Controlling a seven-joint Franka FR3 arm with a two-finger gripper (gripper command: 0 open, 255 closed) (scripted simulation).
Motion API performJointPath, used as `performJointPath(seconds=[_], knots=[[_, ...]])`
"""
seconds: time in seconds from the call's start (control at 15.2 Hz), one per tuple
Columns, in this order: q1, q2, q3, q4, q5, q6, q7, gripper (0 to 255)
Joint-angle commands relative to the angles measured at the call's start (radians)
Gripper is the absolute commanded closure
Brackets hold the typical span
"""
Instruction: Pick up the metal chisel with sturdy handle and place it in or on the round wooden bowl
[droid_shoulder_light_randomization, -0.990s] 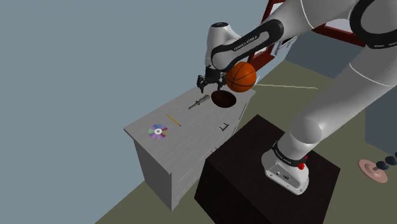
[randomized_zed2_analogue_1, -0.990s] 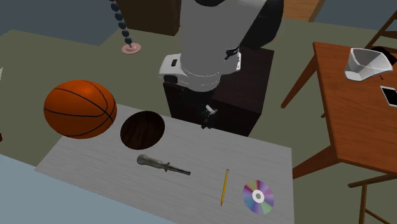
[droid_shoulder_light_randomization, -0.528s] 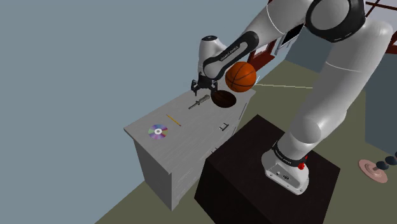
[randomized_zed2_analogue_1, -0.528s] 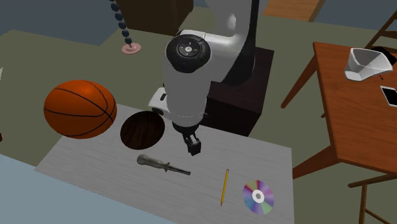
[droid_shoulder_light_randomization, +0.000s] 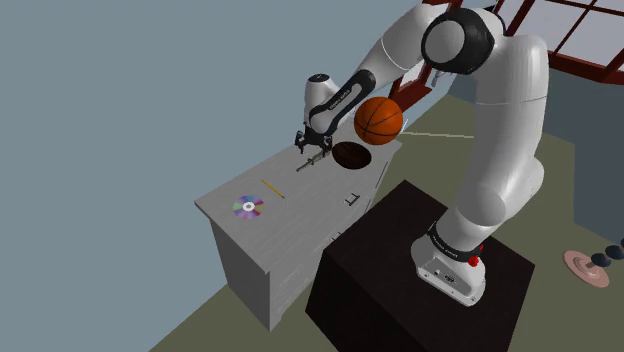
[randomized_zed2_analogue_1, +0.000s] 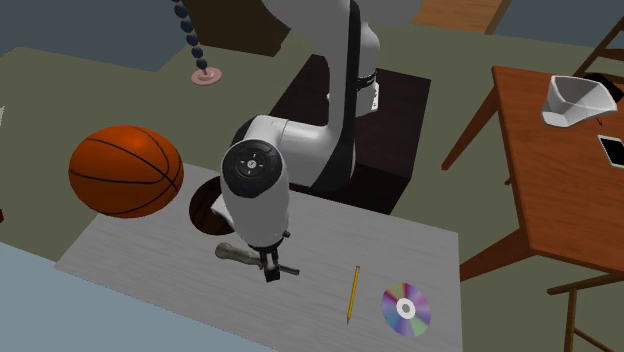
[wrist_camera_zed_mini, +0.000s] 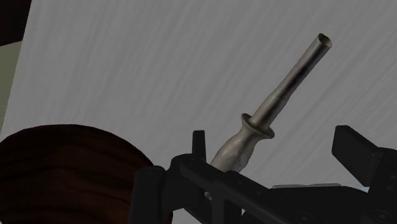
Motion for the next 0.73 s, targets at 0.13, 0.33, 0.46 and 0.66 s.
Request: performJointPath(seconds=[0.13, 0.33, 0.46, 0.66], knots=[[0.011, 0.104, -0.03, 0.08, -0.004, 0.03, 0.049, 0], [0.014, 0.141, -0.038, 0.092, -0.011, 0.054, 0.054, 0], [0.016, 0.165, -0.043, 0.101, -0.016, 0.07, 0.057, 0], [0.018, 0.185, -0.047, 0.109, -0.019, 0.083, 0.059, 0]])
